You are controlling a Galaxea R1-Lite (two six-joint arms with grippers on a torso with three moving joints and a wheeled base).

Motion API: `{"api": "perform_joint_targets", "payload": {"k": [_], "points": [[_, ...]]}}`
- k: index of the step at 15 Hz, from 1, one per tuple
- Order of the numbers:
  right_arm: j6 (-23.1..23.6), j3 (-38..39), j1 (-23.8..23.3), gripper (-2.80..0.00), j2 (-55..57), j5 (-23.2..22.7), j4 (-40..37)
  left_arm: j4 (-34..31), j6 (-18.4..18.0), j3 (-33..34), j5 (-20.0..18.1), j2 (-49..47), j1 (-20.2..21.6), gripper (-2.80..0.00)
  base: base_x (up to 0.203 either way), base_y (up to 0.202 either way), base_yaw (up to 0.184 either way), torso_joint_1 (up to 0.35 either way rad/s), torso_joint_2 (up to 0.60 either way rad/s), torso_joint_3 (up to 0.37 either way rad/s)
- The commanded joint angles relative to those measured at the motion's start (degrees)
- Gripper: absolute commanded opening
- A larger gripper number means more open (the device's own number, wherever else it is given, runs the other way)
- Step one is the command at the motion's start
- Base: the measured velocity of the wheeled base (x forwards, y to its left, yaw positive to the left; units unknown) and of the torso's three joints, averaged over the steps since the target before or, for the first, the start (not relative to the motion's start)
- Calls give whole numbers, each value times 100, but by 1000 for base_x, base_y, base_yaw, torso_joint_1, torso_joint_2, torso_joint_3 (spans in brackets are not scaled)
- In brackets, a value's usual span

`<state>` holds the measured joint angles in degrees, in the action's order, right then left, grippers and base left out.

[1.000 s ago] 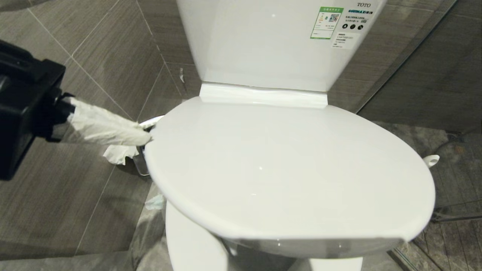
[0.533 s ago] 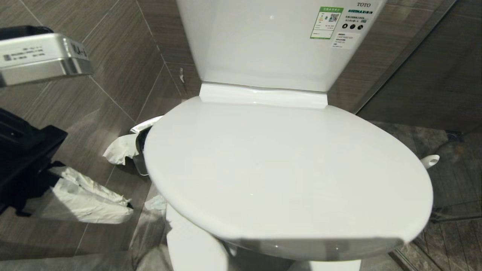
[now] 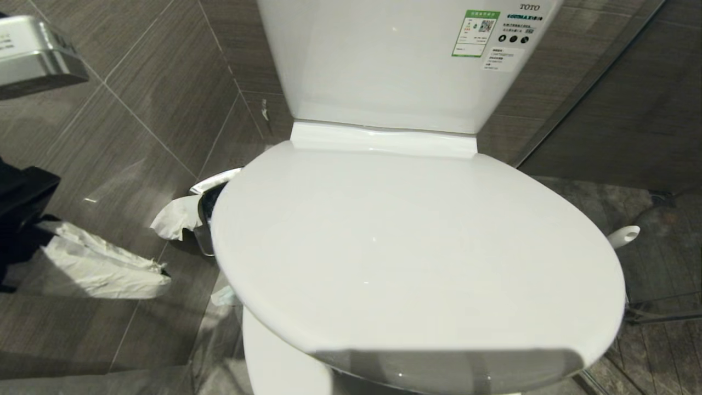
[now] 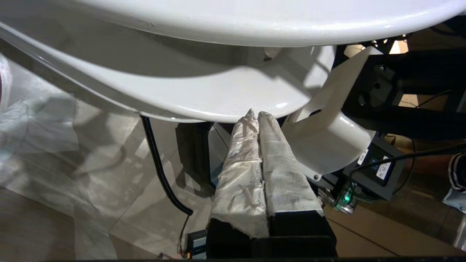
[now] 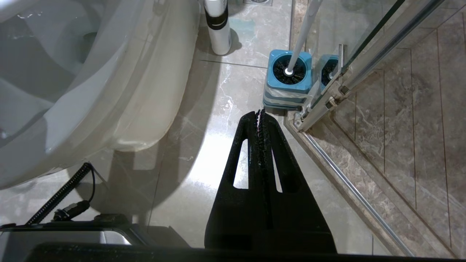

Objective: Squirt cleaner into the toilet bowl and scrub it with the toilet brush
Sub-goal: Close the toilet lid

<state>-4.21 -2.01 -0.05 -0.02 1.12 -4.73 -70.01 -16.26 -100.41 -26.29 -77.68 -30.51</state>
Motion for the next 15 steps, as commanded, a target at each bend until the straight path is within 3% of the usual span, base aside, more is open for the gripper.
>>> {"api": "perform_joint_targets", "payload": {"k": [1,6,15], "points": [[-1,-1,2,-280,2,2,-2,-30,-43,4,1,141,27,-280,0,0,0,0,0,0],[-1,-1,5,-280,2,2,-2,258,-29,-1,62,147,37,-280,0,0,0,1,1,29],[-1,4,5,-280,2,2,-2,321,-17,4,36,200,37,-280,0,0,0,2,2,191]]}}
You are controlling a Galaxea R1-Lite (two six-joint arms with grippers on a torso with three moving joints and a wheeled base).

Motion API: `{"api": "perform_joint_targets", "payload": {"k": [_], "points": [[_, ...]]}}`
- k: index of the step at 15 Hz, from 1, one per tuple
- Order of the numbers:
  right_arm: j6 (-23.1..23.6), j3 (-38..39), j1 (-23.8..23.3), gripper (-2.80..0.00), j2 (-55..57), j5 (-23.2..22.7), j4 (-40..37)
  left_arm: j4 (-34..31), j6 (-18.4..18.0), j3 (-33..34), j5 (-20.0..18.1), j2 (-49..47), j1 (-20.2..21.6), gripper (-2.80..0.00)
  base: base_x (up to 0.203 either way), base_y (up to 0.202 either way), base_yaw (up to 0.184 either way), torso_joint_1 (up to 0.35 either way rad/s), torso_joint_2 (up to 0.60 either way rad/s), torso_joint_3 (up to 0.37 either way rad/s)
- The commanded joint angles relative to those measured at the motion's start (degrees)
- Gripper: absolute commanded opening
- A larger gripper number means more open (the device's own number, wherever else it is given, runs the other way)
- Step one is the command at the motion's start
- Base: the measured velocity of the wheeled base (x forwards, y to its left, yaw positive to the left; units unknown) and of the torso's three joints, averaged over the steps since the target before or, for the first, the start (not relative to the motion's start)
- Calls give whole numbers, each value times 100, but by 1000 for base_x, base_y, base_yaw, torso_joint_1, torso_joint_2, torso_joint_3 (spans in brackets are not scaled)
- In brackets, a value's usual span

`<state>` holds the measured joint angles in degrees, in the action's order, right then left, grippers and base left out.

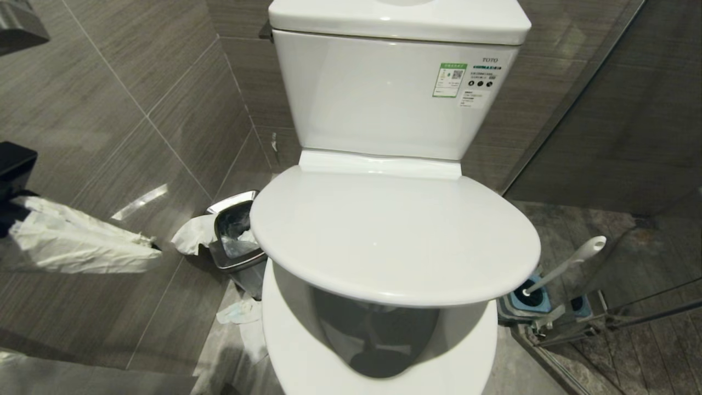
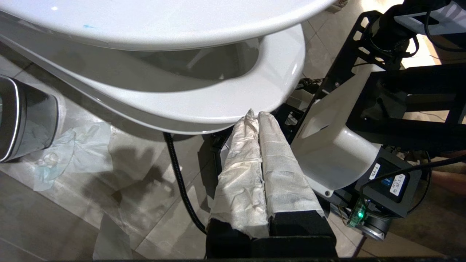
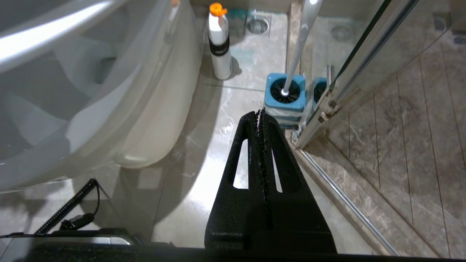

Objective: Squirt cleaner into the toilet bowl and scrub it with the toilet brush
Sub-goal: Close the toilet lid

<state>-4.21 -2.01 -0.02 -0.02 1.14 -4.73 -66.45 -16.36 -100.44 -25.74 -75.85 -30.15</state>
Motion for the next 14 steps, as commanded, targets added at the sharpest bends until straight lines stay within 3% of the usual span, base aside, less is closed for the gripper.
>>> {"api": "perform_joint_targets", "payload": {"k": [1,8,11,14], "points": [[-1,-1,2,-280,2,0,-2,-35,-8,7,-19,18,0,-280,0,0,0,1,6,203],[-1,-1,2,-280,2,0,-2,-35,-25,105,-19,158,0,-280,0,0,0,4,1,197],[-1,-1,2,-280,2,0,-2,-35,-37,130,-37,185,0,-280,0,0,0,3,2,47],[-1,0,-2,-280,2,0,-2,-36,-307,288,-8,181,0,-280,0,0,0,0,0,0]]}}
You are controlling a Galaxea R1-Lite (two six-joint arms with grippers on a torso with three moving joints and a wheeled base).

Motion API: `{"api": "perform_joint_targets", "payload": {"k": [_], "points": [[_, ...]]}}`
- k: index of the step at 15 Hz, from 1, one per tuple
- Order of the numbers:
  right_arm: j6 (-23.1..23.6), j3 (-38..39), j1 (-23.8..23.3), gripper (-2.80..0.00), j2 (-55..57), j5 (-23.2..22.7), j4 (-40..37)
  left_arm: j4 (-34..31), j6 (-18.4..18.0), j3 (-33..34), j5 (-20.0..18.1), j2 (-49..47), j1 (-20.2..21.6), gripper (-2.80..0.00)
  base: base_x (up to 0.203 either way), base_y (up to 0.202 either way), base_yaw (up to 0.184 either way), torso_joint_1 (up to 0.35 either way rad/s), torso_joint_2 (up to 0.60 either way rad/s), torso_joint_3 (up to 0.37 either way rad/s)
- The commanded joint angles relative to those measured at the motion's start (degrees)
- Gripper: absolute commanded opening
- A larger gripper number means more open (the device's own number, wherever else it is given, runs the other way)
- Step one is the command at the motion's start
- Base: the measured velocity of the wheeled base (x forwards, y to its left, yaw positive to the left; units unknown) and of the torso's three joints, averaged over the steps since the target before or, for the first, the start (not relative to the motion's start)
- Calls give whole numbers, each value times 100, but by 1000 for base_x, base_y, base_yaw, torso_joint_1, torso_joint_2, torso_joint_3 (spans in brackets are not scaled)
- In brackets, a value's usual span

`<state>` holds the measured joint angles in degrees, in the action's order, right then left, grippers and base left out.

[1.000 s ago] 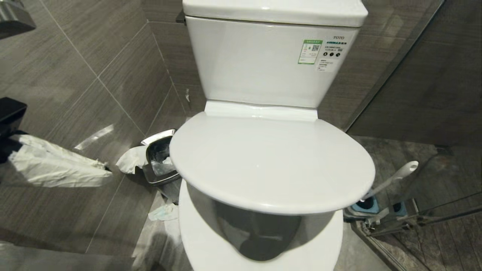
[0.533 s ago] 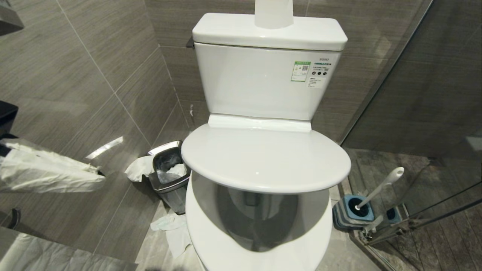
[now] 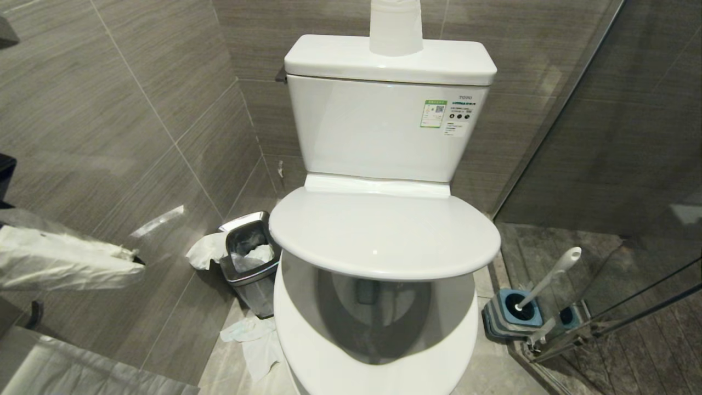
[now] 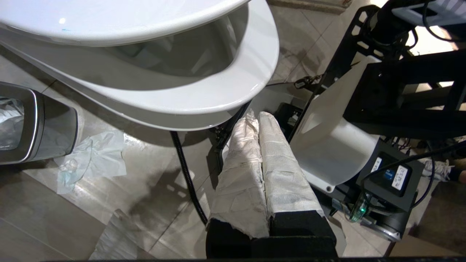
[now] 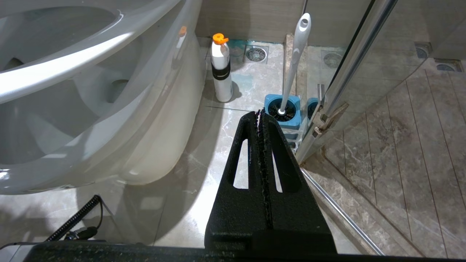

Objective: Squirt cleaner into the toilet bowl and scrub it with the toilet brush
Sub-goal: Close the toilet lid

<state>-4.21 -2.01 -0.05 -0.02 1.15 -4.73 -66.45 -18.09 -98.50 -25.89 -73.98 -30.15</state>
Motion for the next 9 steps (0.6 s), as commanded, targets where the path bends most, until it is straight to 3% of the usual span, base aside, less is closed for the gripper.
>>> {"api": "perform_joint_targets", "payload": {"k": [1,4,6,9], "points": [[-1,-1,-2,-280,2,0,-2,-41,-388,155,80,-28,0,-280,0,0,0,0,0,0],[-1,-1,-2,-280,2,0,-2,283,-900,123,1038,-167,-154,-280,0,0,0,0,0,0],[-1,-1,5,-280,2,0,-2,677,-1188,58,1347,-490,-259,-280,0,0,0,0,0,0],[-1,-1,-1,-280,2,0,-2,1174,-901,9,1943,-939,-881,-280,0,0,0,0,0,0]]}}
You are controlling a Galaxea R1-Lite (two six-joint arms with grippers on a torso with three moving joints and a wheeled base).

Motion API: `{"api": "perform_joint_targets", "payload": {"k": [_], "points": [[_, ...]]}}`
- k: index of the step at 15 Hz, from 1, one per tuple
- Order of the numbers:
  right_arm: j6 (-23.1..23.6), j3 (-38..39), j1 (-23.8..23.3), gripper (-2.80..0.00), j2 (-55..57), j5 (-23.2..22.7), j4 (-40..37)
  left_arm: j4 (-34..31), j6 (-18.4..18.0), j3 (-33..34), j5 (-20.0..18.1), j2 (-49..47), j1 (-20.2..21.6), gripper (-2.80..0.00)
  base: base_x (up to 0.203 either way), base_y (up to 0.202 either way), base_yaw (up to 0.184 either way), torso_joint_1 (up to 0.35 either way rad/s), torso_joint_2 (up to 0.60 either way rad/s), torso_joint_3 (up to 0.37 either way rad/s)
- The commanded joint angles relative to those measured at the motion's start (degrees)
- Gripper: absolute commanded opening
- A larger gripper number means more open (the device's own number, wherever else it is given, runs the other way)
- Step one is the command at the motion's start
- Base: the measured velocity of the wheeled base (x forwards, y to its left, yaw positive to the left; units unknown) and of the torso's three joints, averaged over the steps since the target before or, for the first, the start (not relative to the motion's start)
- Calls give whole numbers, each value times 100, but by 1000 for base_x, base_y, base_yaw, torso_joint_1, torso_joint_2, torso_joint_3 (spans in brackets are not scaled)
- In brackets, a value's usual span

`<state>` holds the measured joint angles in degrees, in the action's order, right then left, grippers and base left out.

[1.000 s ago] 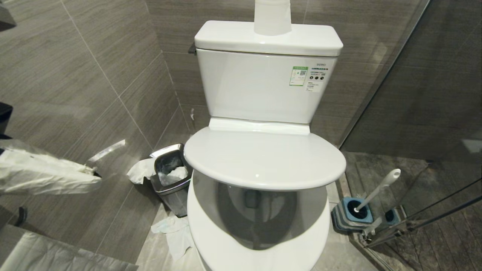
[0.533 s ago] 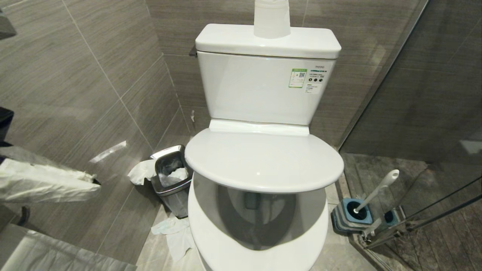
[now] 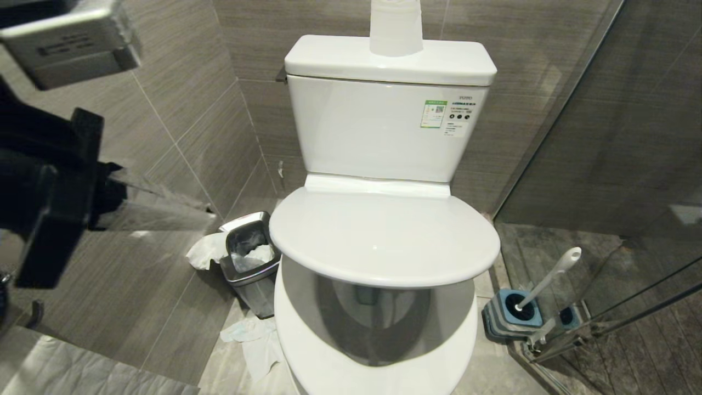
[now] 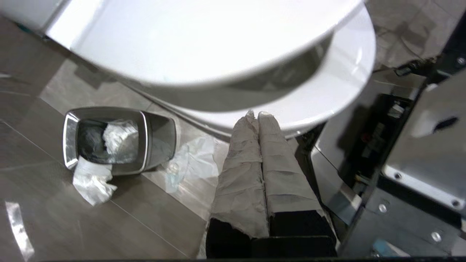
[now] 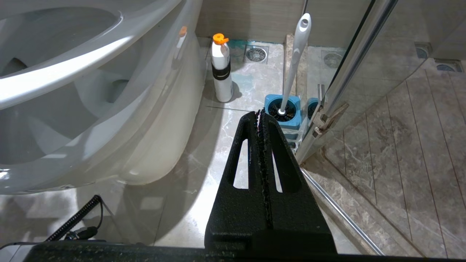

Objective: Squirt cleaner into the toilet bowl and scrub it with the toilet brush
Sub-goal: Close the toilet lid

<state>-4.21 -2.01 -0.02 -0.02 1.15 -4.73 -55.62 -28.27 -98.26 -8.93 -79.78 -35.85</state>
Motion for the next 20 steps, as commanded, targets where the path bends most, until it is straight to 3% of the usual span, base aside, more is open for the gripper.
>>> {"api": "perform_joint_targets", "payload": {"k": [1,4,6,9,20], "points": [[-1,-1,2,-280,2,0,-2,207,331,-22,626,-496,-599,-280,0,0,0,0,0,0],[-1,-1,2,-280,2,0,-2,725,1135,-26,1618,-994,-1420,-280,0,0,0,0,0,0],[-1,-1,-1,-280,2,0,-2,854,1428,-13,1899,-1217,-1605,-280,0,0,0,0,0,0],[-1,-1,2,-280,2,0,-2,862,1656,27,2024,-1457,-1772,-280,0,0,0,0,0,0],[-1,-1,2,-280,2,0,-2,916,1682,296,2203,-2227,-2192,-280,0,0,0,0,0,0]]}}
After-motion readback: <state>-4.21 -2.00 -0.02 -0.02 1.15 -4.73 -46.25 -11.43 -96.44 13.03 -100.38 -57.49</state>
